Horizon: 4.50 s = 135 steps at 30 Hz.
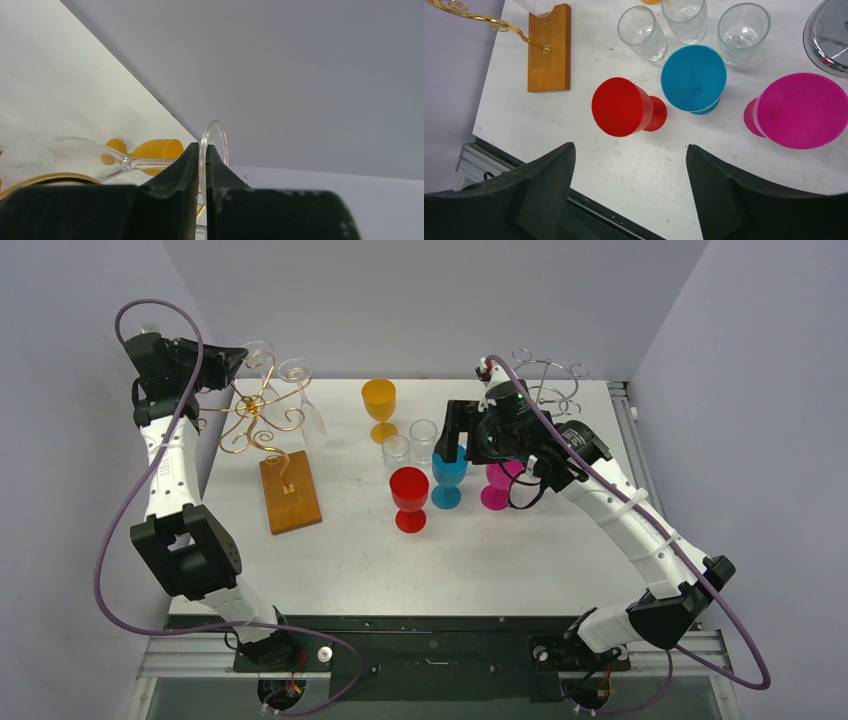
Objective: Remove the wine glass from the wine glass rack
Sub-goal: Pick up the wine glass from the wine rack, then place the wine glass at the center of the board.
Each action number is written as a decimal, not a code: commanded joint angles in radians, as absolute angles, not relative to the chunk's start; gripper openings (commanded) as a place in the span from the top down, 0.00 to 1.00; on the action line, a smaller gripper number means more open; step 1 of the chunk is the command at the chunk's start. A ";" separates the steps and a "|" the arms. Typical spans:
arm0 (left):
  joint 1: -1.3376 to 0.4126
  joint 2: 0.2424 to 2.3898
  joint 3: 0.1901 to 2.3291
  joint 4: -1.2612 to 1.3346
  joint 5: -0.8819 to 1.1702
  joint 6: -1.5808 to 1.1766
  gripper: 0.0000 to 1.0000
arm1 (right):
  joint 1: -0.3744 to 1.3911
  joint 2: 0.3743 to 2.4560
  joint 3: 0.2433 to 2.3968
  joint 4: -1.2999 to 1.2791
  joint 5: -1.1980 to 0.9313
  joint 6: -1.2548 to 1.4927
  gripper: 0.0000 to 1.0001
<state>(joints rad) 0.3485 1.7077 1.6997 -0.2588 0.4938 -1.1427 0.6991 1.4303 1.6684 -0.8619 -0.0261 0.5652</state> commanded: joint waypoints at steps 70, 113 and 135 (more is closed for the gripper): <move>0.376 1.732 1.828 0.070 0.432 -1.248 1.00 | 0.688 1.444 1.709 -0.830 -0.009 0.555 0.24; -0.211 1.549 1.778 0.132 0.388 -1.608 1.00 | 0.505 1.213 1.216 0.132 -0.195 0.796 0.06; -0.370 1.415 1.576 0.212 0.331 -1.738 1.00 | 0.483 1.229 0.797 0.805 -0.253 1.091 0.03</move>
<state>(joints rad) -0.3584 1.4635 1.5642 0.1104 0.3473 -1.7073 0.4904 1.2087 0.8230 0.5678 -0.2359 1.0195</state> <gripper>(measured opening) 0.033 0.965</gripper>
